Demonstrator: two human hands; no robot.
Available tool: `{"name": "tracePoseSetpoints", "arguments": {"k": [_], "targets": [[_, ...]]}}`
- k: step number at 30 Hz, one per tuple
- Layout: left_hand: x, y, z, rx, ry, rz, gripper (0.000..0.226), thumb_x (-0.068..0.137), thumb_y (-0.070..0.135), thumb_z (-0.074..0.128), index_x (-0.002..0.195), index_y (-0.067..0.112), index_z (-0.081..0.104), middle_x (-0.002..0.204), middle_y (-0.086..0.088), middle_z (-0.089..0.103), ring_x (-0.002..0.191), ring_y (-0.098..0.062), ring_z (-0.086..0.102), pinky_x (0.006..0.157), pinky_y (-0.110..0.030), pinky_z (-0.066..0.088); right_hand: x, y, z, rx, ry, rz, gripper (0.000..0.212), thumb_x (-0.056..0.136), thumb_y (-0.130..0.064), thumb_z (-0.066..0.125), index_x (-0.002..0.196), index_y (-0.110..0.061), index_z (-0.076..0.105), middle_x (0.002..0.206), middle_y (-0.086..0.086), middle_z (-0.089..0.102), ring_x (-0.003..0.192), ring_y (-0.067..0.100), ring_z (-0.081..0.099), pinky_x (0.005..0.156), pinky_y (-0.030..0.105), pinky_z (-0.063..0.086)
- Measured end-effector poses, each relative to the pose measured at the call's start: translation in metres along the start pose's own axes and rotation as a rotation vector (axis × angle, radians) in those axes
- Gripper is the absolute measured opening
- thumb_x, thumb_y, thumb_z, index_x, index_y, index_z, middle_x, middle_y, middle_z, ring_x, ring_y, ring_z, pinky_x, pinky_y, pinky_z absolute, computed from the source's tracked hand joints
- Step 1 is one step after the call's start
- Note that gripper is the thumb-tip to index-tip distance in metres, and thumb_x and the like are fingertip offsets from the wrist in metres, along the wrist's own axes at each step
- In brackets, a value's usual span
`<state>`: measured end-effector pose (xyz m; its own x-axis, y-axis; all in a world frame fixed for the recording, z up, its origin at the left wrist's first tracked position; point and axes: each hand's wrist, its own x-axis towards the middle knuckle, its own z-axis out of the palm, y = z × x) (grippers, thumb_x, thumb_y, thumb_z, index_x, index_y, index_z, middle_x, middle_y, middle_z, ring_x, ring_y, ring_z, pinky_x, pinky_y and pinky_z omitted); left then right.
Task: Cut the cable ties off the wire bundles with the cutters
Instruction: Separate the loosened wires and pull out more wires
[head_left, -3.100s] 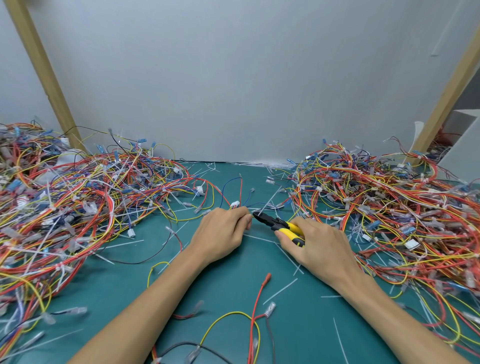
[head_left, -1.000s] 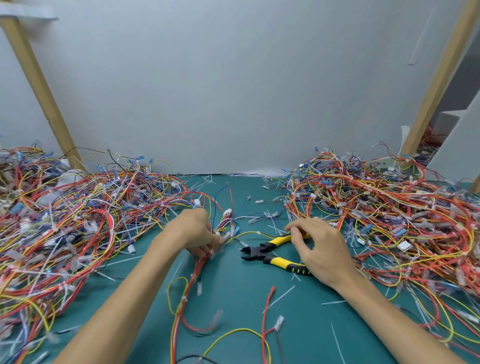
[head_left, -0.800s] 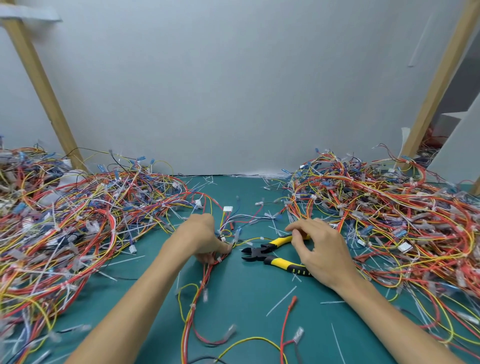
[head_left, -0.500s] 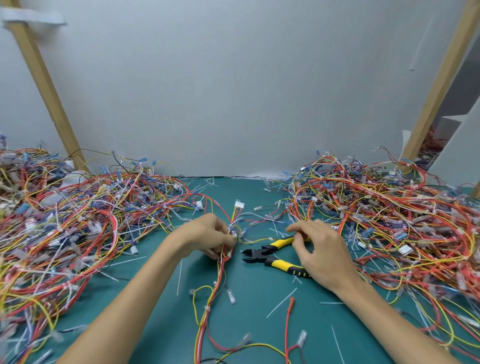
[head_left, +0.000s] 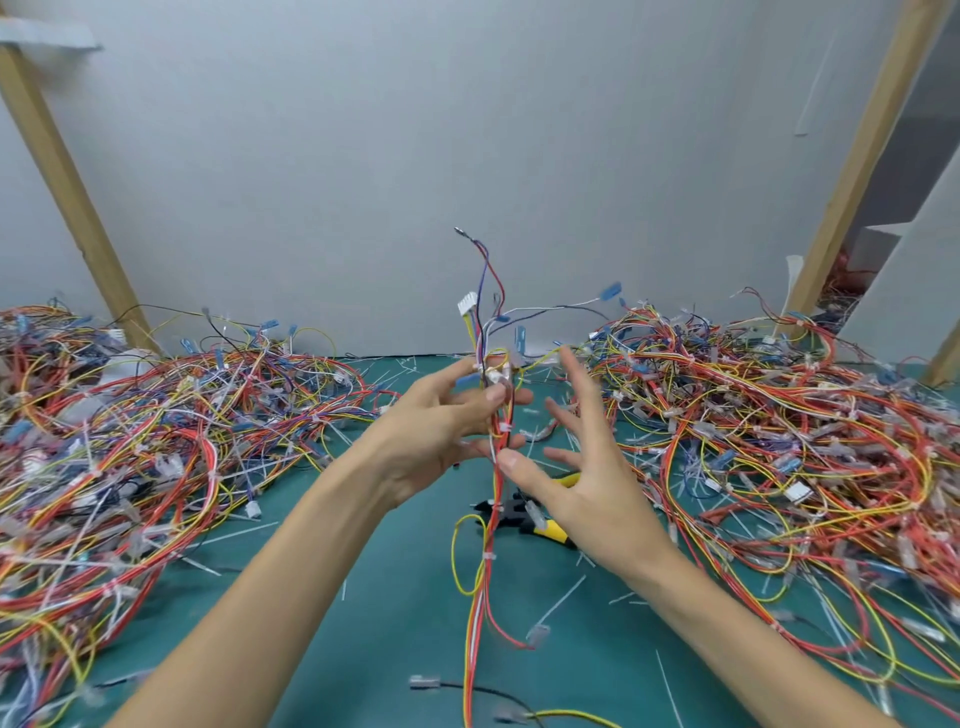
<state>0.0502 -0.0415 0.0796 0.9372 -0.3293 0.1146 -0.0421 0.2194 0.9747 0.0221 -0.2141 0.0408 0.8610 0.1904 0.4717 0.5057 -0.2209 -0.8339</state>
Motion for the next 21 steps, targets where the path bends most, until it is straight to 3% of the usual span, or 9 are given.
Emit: {"name": "tracePoseSetpoints", "arguments": {"k": [4, 8, 10, 13, 16, 18, 21], "targets": [[0.001, -0.007, 0.002, 0.112, 0.025, 0.082, 0.023, 0.095, 0.010, 0.057, 0.116, 0.017, 0.062, 0.108, -0.002, 0.073, 0.074, -0.016, 0.063, 0.072, -0.027, 0.056, 0.002, -0.001, -0.002, 0.012, 0.068, 0.005, 0.092, 0.082, -0.029, 0.077, 0.146, -0.055, 0.016, 0.151, -0.036, 0.019, 0.131, -0.011, 0.038, 0.096, 0.021, 0.047], [0.003, -0.012, -0.001, 0.296, 0.127, 0.211, 0.021, 0.092, 0.006, 0.061, 0.109, 0.018, 0.067, 0.093, 0.001, 0.071, 0.074, -0.007, 0.065, 0.073, -0.018, 0.051, 0.005, 0.001, -0.006, -0.179, 0.112, 0.116, 0.064, 0.086, -0.033, 0.071, 0.141, -0.043, 0.041, 0.130, -0.027, 0.041, 0.112, -0.004, 0.051, 0.093, 0.024, 0.046], [0.004, -0.017, 0.000, 0.342, 0.189, 0.263, 0.020, 0.090, 0.008, 0.065, 0.106, 0.018, 0.069, 0.090, 0.000, 0.071, 0.075, -0.007, 0.065, 0.072, -0.016, 0.048, 0.004, 0.003, -0.006, -0.164, 0.071, 0.224, 0.045, 0.086, -0.038, 0.068, 0.129, -0.044, 0.054, 0.120, -0.015, 0.050, 0.103, 0.003, 0.056, 0.089, 0.022, 0.045], [0.006, -0.032, 0.005, 0.233, 0.249, 0.289, 0.019, 0.088, 0.006, 0.067, 0.105, 0.014, 0.070, 0.083, 0.010, 0.072, 0.072, 0.000, 0.065, 0.062, -0.007, 0.044, 0.001, 0.005, 0.002, 0.020, -0.096, 0.327, 0.032, 0.089, -0.037, 0.067, 0.121, -0.038, 0.062, 0.124, -0.012, 0.055, 0.103, 0.002, 0.060, 0.082, 0.014, 0.043], [0.007, -0.048, 0.004, 0.162, 0.257, 0.289, 0.022, 0.088, 0.005, 0.064, 0.107, 0.014, 0.070, 0.083, 0.007, 0.070, 0.073, 0.000, 0.063, 0.067, -0.008, 0.046, -0.004, 0.010, 0.009, 0.267, -0.221, 0.335, 0.033, 0.091, -0.018, 0.066, 0.123, -0.025, 0.060, 0.124, -0.007, 0.064, 0.101, 0.001, 0.065, 0.084, 0.015, 0.048], [0.008, -0.053, 0.000, 0.094, 0.265, 0.267, 0.023, 0.087, 0.008, 0.064, 0.108, 0.017, 0.070, 0.088, 0.003, 0.071, 0.078, -0.004, 0.063, 0.076, -0.013, 0.048, -0.006, 0.013, 0.009, 0.293, -0.250, 0.341, 0.046, 0.088, -0.010, 0.069, 0.129, -0.023, 0.054, 0.126, -0.004, 0.062, 0.101, 0.006, 0.068, 0.084, 0.016, 0.050], [0.009, -0.060, 0.000, -0.085, 0.221, 0.218, 0.038, 0.079, 0.014, 0.066, 0.117, 0.007, 0.066, 0.079, 0.001, 0.068, 0.069, -0.009, 0.061, 0.075, -0.017, 0.050, -0.008, 0.019, 0.012, 0.281, -0.244, 0.343, 0.056, 0.085, -0.003, 0.072, 0.132, -0.023, 0.049, 0.129, 0.003, 0.060, 0.100, 0.017, 0.069, 0.087, 0.023, 0.053]]}}
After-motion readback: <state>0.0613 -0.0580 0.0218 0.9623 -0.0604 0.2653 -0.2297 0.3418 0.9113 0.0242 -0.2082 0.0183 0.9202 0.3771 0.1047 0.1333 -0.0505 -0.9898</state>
